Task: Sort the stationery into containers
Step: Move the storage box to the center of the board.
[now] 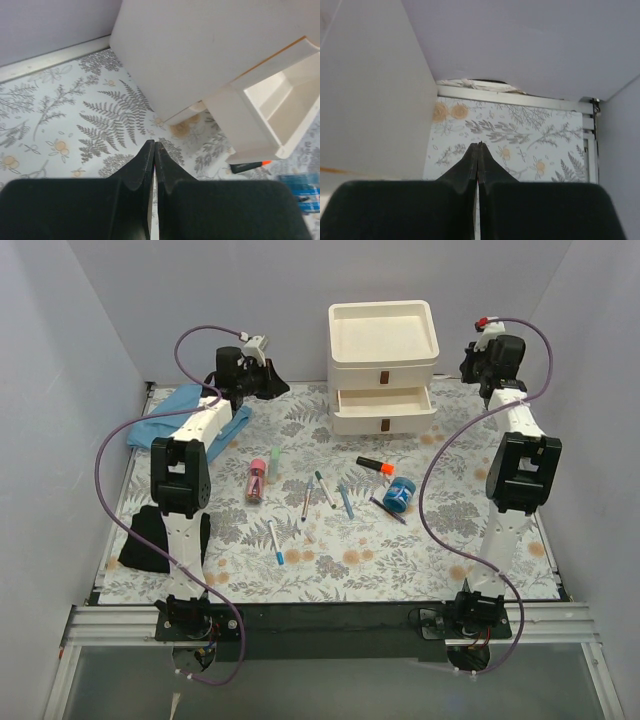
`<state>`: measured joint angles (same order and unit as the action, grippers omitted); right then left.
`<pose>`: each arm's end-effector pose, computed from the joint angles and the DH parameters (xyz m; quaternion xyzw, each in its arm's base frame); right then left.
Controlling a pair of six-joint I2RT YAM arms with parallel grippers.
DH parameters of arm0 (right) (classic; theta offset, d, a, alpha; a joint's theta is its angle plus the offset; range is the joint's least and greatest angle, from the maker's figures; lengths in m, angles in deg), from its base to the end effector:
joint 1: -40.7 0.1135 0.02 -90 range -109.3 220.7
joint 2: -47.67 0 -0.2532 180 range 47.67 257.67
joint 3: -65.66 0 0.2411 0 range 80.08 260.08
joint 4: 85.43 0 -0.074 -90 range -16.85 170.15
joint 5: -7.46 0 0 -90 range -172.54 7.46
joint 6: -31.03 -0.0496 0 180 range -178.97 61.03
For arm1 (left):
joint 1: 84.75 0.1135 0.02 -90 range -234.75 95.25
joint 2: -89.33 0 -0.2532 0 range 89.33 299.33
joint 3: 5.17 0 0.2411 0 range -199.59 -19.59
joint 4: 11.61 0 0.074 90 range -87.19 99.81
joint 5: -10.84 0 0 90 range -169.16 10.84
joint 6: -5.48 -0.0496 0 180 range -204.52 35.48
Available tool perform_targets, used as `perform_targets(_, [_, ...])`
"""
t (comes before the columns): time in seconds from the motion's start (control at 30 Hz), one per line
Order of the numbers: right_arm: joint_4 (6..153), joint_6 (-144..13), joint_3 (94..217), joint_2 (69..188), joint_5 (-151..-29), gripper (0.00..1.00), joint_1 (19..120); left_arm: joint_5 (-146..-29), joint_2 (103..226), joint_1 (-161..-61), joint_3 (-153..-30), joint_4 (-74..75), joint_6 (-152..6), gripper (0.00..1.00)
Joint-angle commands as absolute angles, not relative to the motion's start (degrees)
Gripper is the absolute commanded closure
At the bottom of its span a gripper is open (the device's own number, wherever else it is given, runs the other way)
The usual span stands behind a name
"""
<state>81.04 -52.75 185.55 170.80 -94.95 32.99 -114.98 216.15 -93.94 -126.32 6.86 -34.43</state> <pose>0.5131 -0.0587 0.2766 -0.0541 0.7987 0.0142 0.5991 0.5046 -0.1110 0.2457 -0.1224 0.8067 -0.4802 0.3219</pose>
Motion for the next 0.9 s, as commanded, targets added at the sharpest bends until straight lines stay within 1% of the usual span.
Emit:
perform_targets(0.0, [84.6, -55.0, 195.8, 176.0, -98.3, 0.99, 34.3, -109.1, 214.1, -94.2, -128.6, 11.2, -42.6, 1.0])
perform_targets(0.1, [85.1, -55.6, 199.5, 179.3, -98.6, 0.99, 35.3, -107.1, 210.5, -94.4, -123.9, 11.2, -43.1, 1.0])
perform_targets(0.27, [85.7, -56.8, 199.7, 180.8, -98.7, 0.99, 37.6, -104.8, 206.3, -95.1, -115.8, 11.2, -43.0, 1.0])
perform_targets(0.63, [86.0, -58.0, 197.2, 179.9, -98.5, 0.99, 42.5, -102.1, 204.2, -96.3, -112.1, 11.4, -42.5, 1.0])
perform_targets(0.73, [86.0, -58.0, 196.1, 179.0, -93.6, 0.99, 42.5, -100.7, 203.8, -96.3, -112.0, 11.5, -42.6, 1.0])
perform_targets(0.77, [86.0, -58.0, 195.1, 178.6, -89.4, 0.99, 41.8, -99.4, 203.7, -96.3, -112.0, 11.9, -42.7, 1.0])
perform_targets(0.83, [85.5, -58.3, 193.4, 176.6, -85.8, 0.99, 41.2, -97.5, 203.4, -96.2, -112.7, 14.6, -43.0, 1.0])
perform_targets(0.87, [85.1, -58.2, 190.8, 175.5, -83.1, 0.99, 38.6, -96.8, 202.5, -95.7, -112.7, 15.6, -43.2, 0.88])
